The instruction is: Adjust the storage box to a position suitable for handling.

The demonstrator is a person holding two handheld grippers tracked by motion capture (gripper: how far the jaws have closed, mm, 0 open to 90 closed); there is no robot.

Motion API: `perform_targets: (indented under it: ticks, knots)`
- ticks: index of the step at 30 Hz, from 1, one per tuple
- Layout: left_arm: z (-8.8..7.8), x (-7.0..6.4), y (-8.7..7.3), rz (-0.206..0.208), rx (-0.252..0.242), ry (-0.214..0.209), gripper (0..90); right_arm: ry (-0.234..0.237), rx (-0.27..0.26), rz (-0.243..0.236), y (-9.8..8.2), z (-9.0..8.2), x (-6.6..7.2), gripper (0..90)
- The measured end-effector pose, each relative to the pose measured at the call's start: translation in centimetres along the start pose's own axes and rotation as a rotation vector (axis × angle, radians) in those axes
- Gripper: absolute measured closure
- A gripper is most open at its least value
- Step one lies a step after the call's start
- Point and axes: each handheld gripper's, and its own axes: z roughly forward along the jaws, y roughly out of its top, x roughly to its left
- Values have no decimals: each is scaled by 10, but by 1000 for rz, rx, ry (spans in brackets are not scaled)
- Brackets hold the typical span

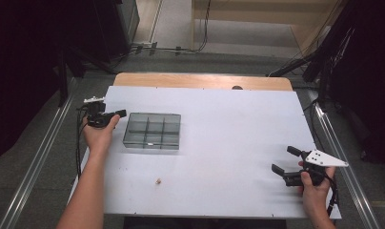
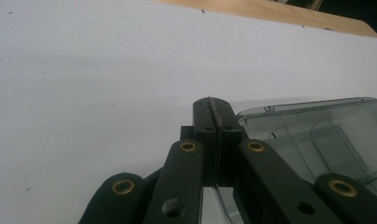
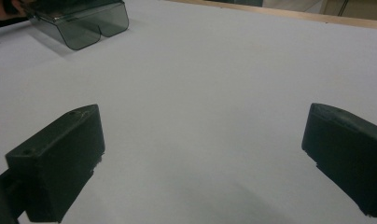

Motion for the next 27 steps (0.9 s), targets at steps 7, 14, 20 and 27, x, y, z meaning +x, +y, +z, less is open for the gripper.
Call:
perform_targets:
  ticks: [7, 14, 20, 27]
  knots:
    - [16, 3, 2, -2, 34, 5, 900, 0, 0, -1, 0, 0, 0, 0]
    - [18, 6, 0, -12, 38, -21, 900, -3, -1, -1, 0, 0, 0, 0]
    - [21, 5, -1, -4, 46, -34, 900, -6, 0, 0, 0, 0, -1, 0]
    - [23, 4, -2, 5, 56, -25, 900, -7, -1, 2, 0, 0, -1, 0]
